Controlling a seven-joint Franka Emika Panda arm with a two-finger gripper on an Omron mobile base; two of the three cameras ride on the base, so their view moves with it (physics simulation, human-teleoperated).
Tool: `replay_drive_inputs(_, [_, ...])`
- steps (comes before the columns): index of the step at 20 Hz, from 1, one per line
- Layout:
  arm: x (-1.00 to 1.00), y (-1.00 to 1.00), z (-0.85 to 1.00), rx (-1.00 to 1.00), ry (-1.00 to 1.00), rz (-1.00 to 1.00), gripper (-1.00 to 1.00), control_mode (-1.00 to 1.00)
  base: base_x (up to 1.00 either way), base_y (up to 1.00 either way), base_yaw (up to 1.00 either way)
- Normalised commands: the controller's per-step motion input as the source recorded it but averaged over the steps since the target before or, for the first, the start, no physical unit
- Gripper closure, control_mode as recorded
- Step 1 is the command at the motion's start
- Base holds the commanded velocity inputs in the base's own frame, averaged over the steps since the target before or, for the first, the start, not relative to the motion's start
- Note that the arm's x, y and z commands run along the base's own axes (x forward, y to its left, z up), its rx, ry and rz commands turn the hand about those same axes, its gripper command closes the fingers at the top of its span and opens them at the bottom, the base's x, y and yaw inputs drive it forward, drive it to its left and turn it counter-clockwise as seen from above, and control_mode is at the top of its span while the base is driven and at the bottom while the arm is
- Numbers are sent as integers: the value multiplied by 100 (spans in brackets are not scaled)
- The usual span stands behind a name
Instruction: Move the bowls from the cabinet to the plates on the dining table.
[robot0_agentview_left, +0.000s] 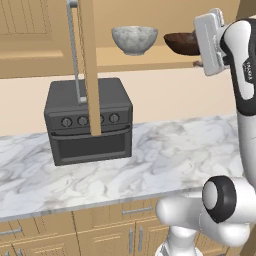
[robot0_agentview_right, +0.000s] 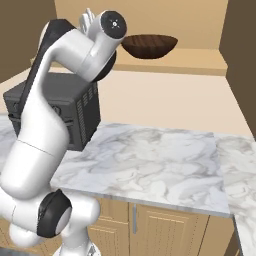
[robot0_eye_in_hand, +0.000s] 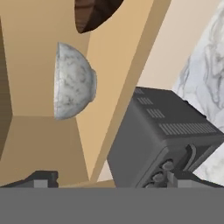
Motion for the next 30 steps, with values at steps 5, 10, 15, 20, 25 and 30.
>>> replay_drive_inputs(5, [36,22,1,-2,-6,3,-100,-100,0,0,0])
replay_drive_inputs(10, [39,12,0,-2,-4,4,-100,-100,0,0,0])
replay_drive_inputs(15, [48,1,5,0,-2,5,-100,-100,0,0,0])
replay_drive_inputs(20, [49,0,6,0,0,5,-100,-100,0,0,0])
replay_drive_inputs(25, [51,0,9,0,2,5,-100,-100,0,0,0])
replay_drive_inputs(30, [45,0,8,0,5,4,-100,-100,0,0,0])
